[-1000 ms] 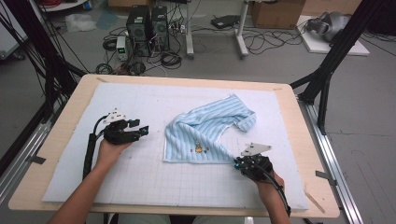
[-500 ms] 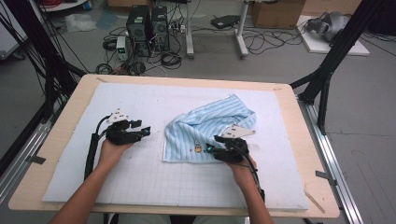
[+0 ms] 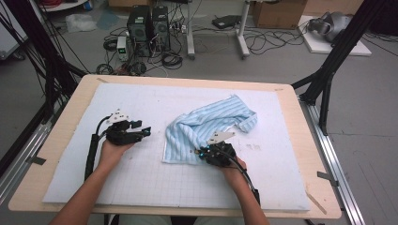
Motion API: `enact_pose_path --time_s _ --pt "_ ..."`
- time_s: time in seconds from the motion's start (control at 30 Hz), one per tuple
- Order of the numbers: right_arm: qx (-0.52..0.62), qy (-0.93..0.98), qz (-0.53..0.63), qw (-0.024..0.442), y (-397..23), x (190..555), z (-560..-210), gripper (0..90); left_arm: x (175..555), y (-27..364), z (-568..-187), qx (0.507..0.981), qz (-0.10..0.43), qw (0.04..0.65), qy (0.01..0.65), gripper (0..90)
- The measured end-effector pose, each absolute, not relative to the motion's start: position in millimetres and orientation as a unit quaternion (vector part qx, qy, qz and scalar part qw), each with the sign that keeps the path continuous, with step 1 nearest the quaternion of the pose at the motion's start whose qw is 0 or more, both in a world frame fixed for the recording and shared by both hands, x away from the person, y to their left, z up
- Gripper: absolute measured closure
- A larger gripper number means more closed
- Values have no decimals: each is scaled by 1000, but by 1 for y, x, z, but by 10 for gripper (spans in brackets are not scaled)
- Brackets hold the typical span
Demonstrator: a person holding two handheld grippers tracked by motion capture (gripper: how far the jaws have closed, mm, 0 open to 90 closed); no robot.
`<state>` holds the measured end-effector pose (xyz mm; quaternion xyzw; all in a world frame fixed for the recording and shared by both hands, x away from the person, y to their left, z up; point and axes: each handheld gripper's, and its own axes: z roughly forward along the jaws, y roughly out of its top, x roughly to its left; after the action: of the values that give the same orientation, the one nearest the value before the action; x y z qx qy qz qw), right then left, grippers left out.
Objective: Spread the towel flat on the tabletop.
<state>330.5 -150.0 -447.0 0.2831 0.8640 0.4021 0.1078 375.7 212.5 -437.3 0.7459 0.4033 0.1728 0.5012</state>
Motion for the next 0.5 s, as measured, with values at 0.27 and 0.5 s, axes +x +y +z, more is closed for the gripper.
enact_pose_path --time_s 0.27,0.5 --pt "192 886 423 -2 -143 308 -447 847 376 215 -436 743 173 504 405 440" --pt "160 886 432 -47 -154 283 -443 703 377 212 -439 747 170 502 401 441"
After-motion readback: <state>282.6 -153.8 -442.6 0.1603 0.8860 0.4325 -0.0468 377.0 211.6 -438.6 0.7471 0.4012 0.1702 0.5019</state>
